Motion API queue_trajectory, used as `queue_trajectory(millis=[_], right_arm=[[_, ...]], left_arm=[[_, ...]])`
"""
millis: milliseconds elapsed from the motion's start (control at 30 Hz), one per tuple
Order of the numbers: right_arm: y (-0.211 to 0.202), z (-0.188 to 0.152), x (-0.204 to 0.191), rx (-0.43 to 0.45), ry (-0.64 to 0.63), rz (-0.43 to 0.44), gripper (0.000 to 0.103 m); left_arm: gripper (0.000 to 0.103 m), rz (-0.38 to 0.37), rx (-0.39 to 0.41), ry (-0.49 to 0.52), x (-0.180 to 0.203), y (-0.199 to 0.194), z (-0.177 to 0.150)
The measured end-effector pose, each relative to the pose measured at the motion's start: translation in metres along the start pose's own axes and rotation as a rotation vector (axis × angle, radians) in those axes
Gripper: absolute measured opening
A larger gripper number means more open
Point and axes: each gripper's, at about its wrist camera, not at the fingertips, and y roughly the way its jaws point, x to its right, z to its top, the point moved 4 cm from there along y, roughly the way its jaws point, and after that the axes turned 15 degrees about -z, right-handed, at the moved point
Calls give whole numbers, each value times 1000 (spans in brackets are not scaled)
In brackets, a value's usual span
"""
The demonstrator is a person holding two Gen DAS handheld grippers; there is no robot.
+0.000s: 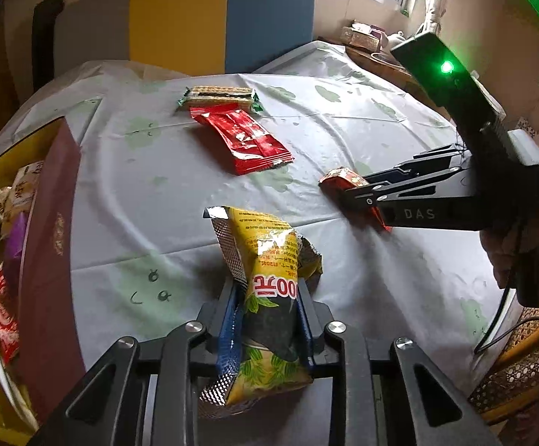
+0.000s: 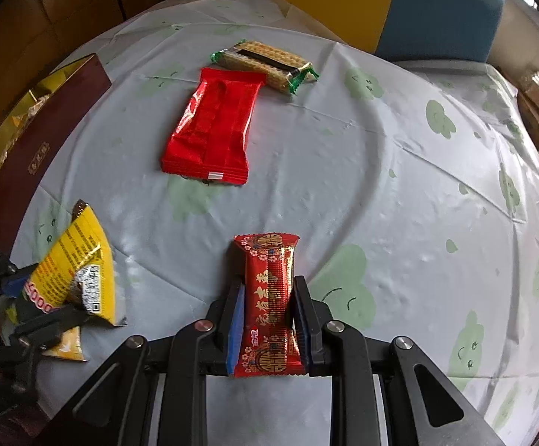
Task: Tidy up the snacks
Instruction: 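Hold the yellow bag in the left tool while the right tool grasps the small red-gold wrapper, then carry the yellow bag into the gold tray and open the left tool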
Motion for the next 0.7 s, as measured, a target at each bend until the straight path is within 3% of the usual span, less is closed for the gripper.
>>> queue_trajectory(millis=[433, 700], right_arm=[[-3, -2, -9, 17, -31, -10, 24], [-3, -3, -14, 26, -49, -20, 24]], left_arm=[[28, -17, 62, 29, 11, -42, 11], [28, -35, 141, -46, -10, -86, 21]])
